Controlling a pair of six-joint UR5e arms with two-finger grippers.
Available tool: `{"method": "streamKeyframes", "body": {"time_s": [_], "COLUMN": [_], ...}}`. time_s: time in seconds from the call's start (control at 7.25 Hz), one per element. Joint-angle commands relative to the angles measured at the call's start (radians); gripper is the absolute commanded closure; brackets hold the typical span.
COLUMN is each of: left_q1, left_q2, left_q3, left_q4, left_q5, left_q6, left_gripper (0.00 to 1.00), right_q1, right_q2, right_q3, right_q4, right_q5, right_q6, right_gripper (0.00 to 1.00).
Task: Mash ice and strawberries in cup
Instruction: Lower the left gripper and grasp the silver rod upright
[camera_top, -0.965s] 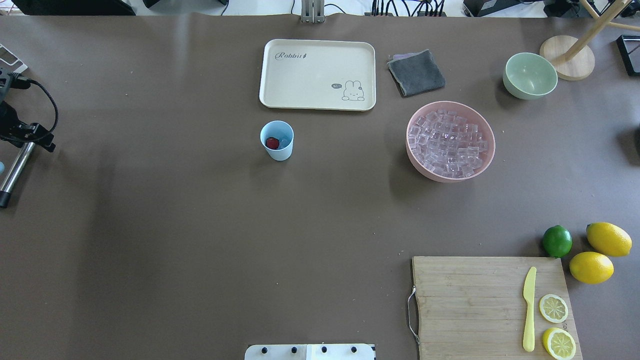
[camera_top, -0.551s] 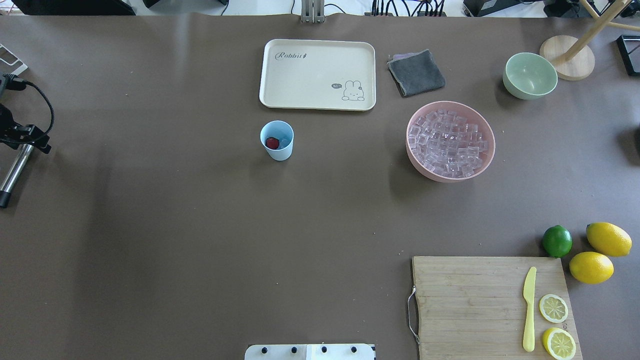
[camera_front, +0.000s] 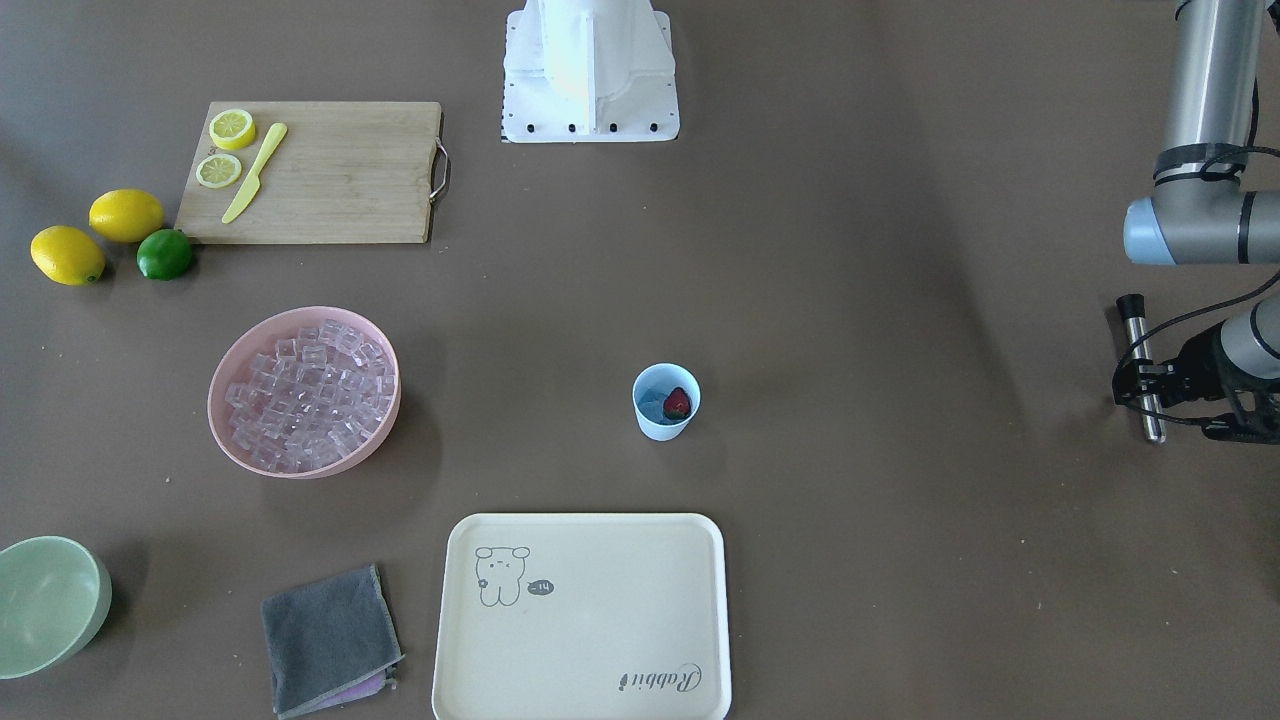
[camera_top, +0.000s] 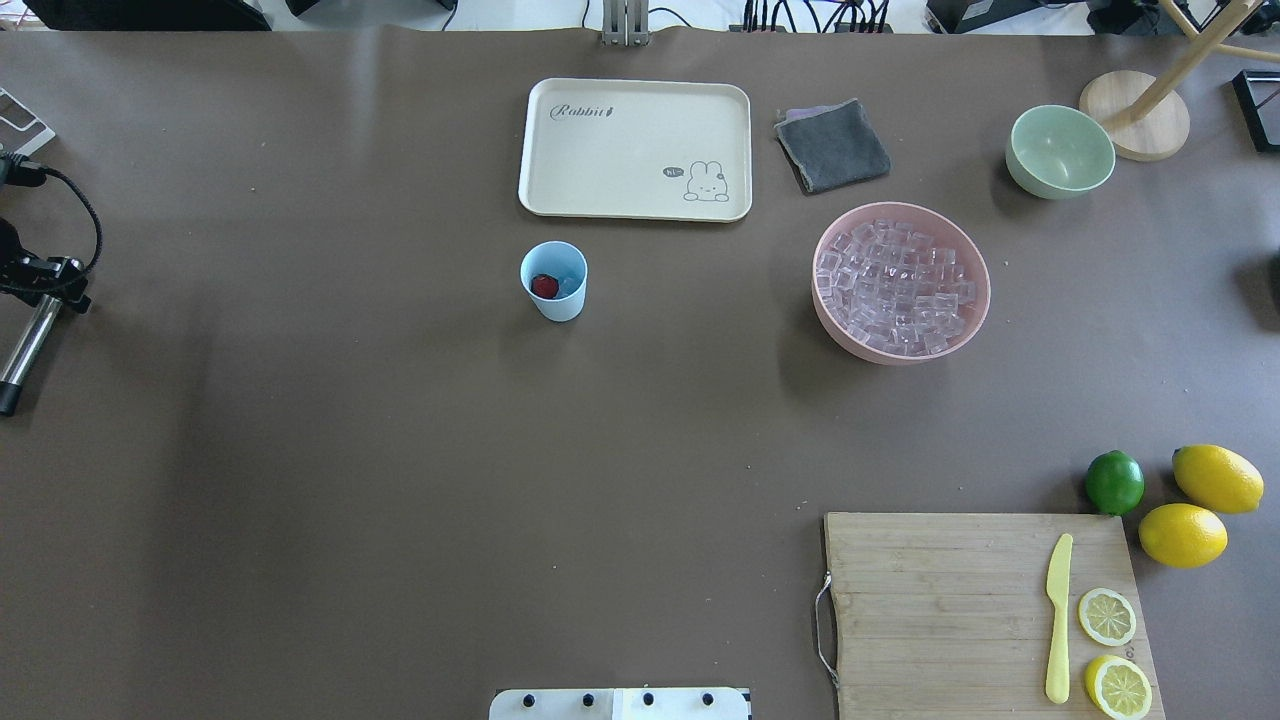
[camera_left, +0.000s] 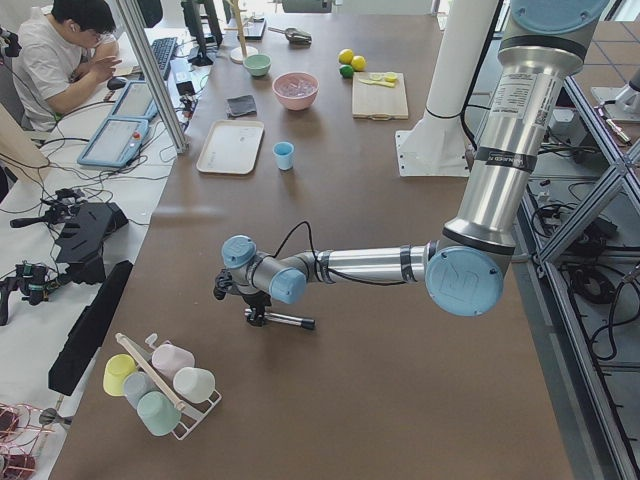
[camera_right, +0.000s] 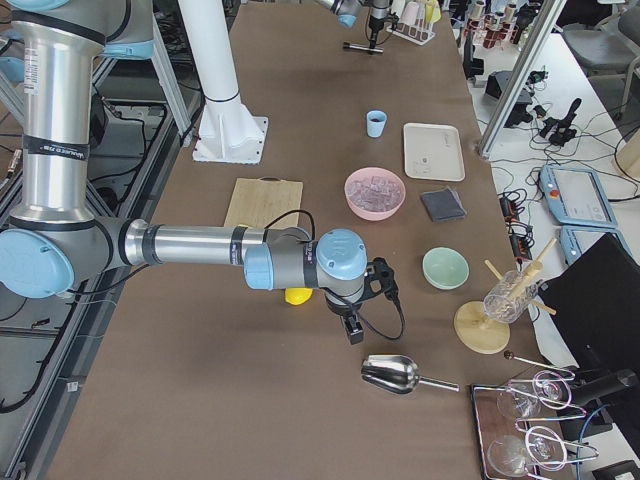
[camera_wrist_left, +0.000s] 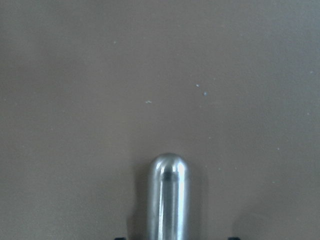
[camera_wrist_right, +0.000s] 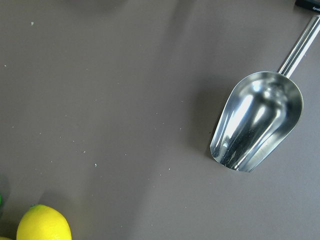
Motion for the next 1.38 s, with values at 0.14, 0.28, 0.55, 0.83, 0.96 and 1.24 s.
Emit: {"method": "streamKeyframes", "body": {"time_s": [0.14, 0.28, 0.55, 0.83, 0.96, 1.24], "left_q1": [-0.010, -0.010, -0.008, -0.006, -0.005, -0.013], "left_q2": [0.003, 0.003, 0.004, 0.006, 0.008, -0.005], "left_q3": [-0.005, -0.002, 0.001, 0.000, 0.001, -0.006], "left_q4": [0.003, 0.003, 0.003, 0.003, 0.003, 0.006], "left_q5": [-0.005, -0.002, 0.003, 0.003, 0.004, -0.005], "left_q6": [0.028, 0.030, 0.032, 0.030, 0.029, 0.019], "left_gripper": [0.63, 0.67, 0.68, 0.68, 0.69, 1.00], "right_q1": [-0.001, -0.001, -0.001, -0.001, -0.001, -0.001], "right_q2": [-0.002, -0.002, -0.008, -0.008, -0.008, -0.008], "right_q3": [0.025, 0.027, 0.027, 0.027, 0.027, 0.030], "right_q4": [0.000, 0.000, 0.000, 0.000, 0.000, 0.000], "right_q5": [-0.001, -0.001, -0.001, -0.001, -0.001, -0.001], "right_q6": [0.033, 0.038, 0.036, 0.036, 0.036, 0.036], "right_gripper": [0.01, 0.01, 0.01, 0.01, 0.01, 0.01]}}
